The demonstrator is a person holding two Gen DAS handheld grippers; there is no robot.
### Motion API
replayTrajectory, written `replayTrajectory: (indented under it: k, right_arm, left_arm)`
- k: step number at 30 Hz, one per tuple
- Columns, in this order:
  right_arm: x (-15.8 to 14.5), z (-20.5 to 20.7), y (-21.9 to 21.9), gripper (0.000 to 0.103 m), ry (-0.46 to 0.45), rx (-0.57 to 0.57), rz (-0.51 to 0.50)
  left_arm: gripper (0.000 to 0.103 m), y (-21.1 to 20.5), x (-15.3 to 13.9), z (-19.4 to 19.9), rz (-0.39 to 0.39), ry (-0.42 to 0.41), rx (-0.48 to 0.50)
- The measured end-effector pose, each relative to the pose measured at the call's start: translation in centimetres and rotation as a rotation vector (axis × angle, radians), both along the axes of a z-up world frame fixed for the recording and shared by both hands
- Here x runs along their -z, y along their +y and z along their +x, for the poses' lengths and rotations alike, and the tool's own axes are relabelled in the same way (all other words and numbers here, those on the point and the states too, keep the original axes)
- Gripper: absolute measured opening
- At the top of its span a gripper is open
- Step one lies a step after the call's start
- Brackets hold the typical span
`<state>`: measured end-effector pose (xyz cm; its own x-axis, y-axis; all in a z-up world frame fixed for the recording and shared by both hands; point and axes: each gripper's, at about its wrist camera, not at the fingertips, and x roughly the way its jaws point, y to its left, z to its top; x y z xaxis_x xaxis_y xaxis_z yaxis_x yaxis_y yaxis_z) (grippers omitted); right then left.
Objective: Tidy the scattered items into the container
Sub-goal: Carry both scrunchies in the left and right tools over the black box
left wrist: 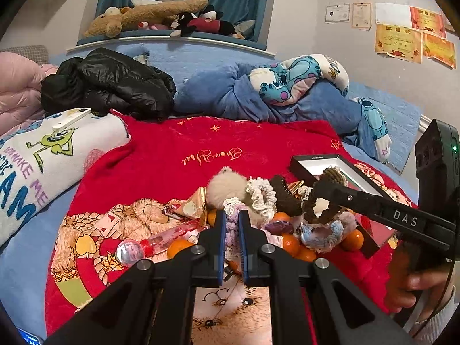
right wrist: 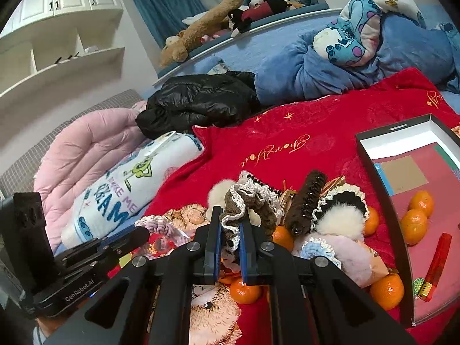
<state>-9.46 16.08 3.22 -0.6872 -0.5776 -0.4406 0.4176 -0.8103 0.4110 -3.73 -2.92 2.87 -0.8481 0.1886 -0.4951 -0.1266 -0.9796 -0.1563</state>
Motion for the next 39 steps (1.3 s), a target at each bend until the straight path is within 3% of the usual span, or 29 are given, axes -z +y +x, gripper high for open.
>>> replayTrajectory:
  k: [8, 18, 27, 39]
  right_arm:
    - [-0.3, 0.3, 1.3, 0.011, 0.01, 0.019, 0.02]
    - [-0.6, 0.5, 6.1, 0.011, 0.007, 0.103, 0.013]
    - [-1.8, 2.4, 13.8, 0.011, 0.018, 0.214, -0.03]
    - [-1.4, 4.6, 22.8, 0.011, 0.013, 0.348, 0.0]
  left_arm:
    - [0.009, 2.8, -0.6, -0.2, -0.022, 0.009, 0.044]
    - [0.009, 8.9, -1.7, -1.3, -0.004, 0.029, 0.118]
    - [0.009, 15.8, -2.2, -1.3, 0.028, 0.031, 0.221]
    - [0.009, 25.0, -1.1, -0.6, -0.021, 0.018, 0.359]
